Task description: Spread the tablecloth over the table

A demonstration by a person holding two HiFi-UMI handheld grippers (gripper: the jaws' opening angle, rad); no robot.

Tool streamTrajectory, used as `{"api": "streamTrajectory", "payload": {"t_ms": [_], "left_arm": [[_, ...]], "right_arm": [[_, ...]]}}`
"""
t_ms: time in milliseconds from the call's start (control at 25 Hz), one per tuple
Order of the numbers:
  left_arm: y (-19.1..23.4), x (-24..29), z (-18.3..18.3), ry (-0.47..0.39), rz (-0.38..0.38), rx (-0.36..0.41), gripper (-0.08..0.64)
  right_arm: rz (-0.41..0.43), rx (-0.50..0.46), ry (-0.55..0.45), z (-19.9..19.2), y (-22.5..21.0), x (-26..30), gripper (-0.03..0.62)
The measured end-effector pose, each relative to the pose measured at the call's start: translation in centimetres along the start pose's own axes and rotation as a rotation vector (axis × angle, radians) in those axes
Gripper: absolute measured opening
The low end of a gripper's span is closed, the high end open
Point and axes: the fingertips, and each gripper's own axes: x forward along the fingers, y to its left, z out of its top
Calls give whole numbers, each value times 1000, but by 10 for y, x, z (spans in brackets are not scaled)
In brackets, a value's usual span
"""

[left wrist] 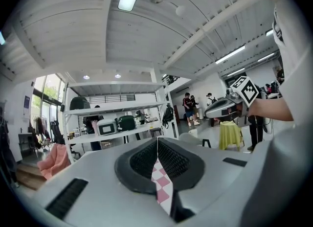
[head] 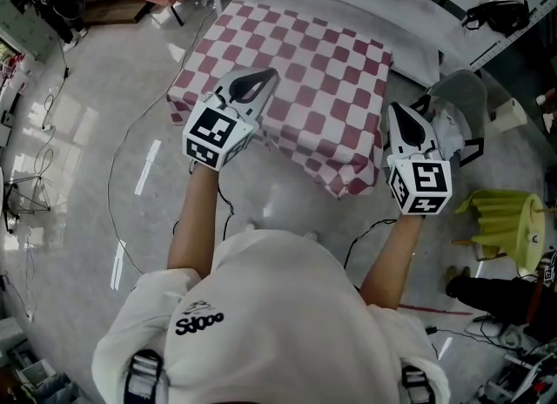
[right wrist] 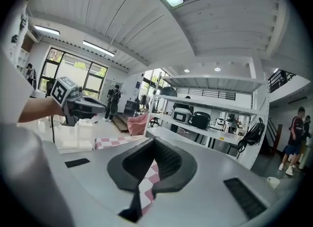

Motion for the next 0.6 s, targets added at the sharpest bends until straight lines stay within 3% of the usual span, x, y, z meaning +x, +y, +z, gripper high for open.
{"api": "streamTrajectory", "payload": {"t_ms": [600], "left_arm": [[-7, -1, -1, -5, -12, -2, 32]], "right_arm": [[12, -5, 15, -6, 7, -2, 21]]}}
